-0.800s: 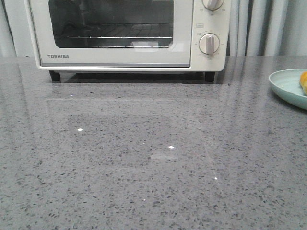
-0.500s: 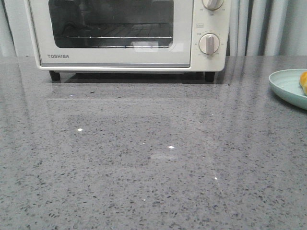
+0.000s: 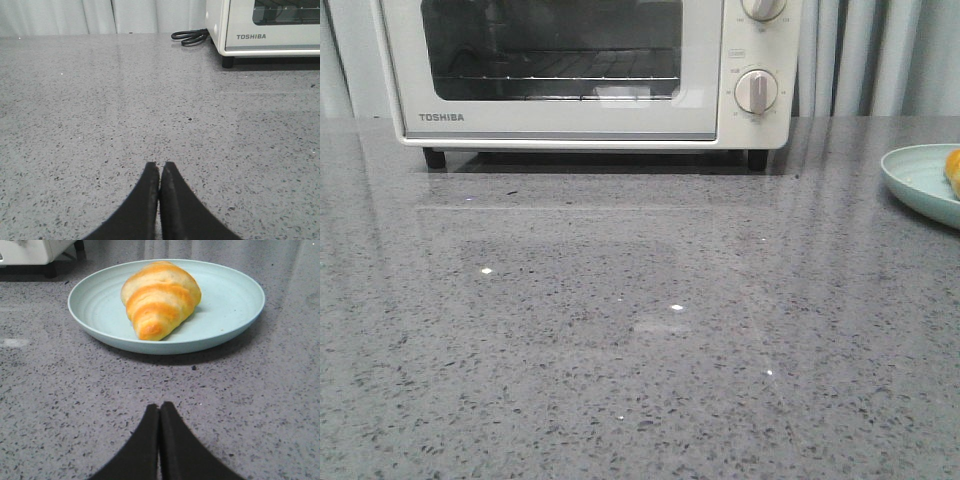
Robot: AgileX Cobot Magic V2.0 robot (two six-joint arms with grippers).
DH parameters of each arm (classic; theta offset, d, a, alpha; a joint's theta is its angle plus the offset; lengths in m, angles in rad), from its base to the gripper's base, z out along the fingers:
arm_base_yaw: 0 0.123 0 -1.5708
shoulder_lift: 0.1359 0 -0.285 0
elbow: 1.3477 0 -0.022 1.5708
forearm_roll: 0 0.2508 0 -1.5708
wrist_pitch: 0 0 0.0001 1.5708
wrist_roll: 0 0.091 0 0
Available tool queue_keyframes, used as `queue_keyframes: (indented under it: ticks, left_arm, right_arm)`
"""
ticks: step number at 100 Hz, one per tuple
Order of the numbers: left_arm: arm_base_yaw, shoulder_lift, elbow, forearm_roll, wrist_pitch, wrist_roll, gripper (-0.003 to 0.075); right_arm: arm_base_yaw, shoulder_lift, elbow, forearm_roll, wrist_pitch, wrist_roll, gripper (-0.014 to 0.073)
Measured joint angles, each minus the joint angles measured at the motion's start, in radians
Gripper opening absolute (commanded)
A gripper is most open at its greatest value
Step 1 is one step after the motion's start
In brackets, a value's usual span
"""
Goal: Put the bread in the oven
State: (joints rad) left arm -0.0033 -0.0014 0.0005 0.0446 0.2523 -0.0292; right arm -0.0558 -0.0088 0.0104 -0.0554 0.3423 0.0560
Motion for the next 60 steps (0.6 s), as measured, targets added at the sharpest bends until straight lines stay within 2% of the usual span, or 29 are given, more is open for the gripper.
queue_keyframes:
  ticks: [12,22,38,60]
  left_arm:
    - [0.000,0.000,0.000,0.000,-0.036,0.000,-0.0021]
    - [0.000,0.000,0.000,0.000,-0.089,0.000,-0.0021]
    - [0.000,0.000,0.000,-0.045,-0.195,0.000,-0.0021]
    - [0.000,0.000,0.000,-0.246,-0.309,0.000,-0.0021]
  right_arm:
    - [0.000,0.000,0.000,-0.004,-0.004,0.000,-0.0057]
    - [0.000,0.000,0.000,0.023,-0.063,0.023,-0.0057]
    - [0.000,0.000,0.000,0.094,-0.320,0.079,-0.0057]
    - [0.000,0.000,0.000,0.106,-0.612,0.083,-0.0057]
